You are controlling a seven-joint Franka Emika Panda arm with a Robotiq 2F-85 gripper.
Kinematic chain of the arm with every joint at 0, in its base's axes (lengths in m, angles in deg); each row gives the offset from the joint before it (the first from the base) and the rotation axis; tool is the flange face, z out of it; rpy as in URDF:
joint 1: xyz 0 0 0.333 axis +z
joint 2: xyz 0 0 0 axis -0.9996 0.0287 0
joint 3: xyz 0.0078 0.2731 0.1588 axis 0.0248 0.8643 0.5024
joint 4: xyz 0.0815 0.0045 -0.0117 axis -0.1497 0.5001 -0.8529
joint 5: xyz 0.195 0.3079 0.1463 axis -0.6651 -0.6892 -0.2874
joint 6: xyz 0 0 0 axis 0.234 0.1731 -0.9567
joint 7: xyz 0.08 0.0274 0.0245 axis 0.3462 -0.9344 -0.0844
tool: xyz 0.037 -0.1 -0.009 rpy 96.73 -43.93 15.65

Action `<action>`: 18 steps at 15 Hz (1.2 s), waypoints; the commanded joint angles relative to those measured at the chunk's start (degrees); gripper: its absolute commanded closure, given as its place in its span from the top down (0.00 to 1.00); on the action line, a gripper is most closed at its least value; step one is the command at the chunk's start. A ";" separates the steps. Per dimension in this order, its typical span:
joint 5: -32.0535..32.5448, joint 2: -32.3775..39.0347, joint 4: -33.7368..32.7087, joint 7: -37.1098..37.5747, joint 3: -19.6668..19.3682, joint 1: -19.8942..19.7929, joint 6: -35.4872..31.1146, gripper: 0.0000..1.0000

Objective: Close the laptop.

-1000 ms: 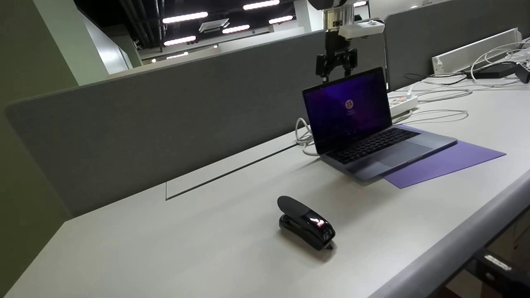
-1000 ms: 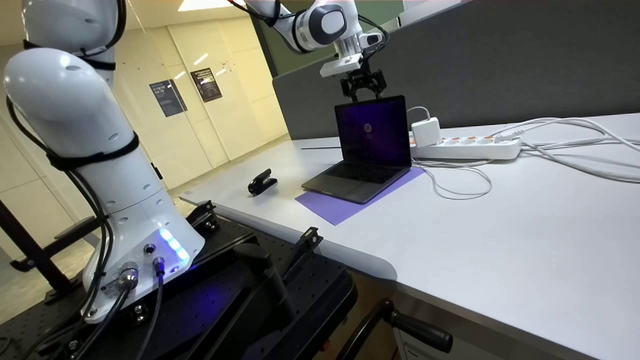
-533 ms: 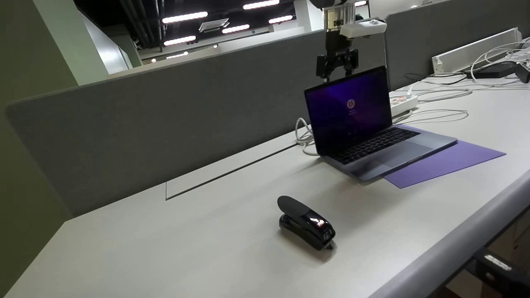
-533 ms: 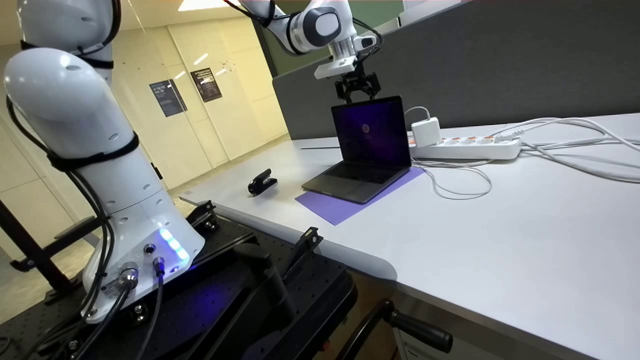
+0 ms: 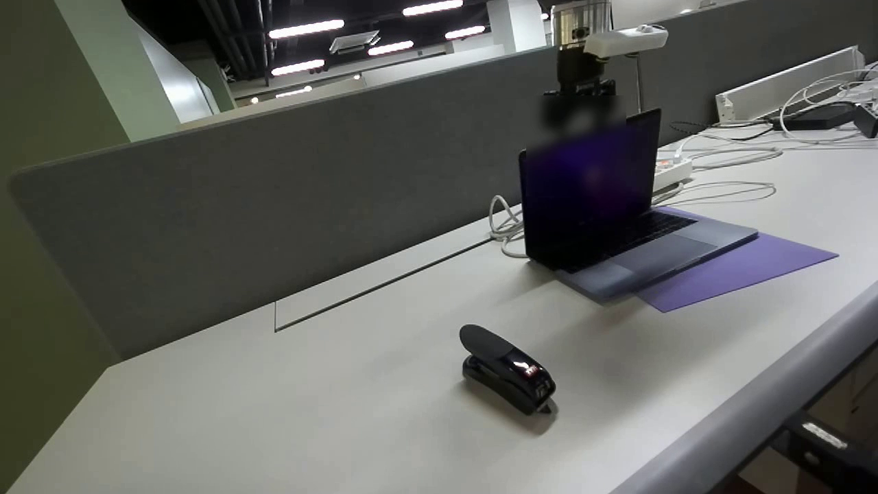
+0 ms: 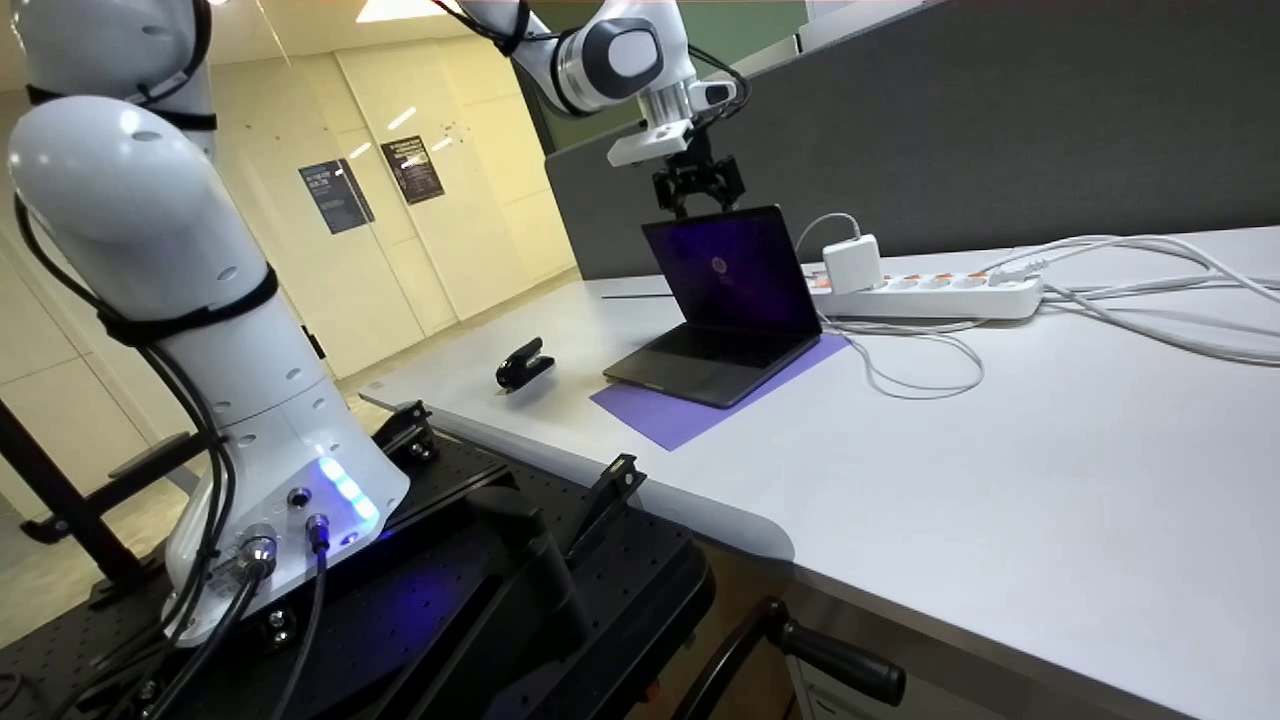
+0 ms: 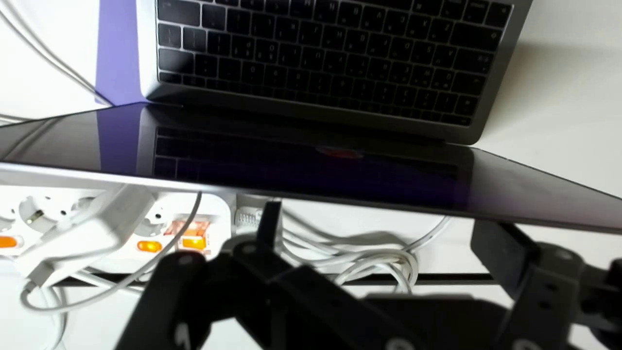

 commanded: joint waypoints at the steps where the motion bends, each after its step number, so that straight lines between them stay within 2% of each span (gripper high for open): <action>1: 0.95 -3.49 6.42 2.08 -0.29 -0.12 -0.84 1.00; 12: -0.72 -4.62 16.45 -0.26 0.40 -1.37 -2.10 1.00; 18: -0.94 -3.16 20.50 -2.12 0.69 -2.74 -7.60 1.00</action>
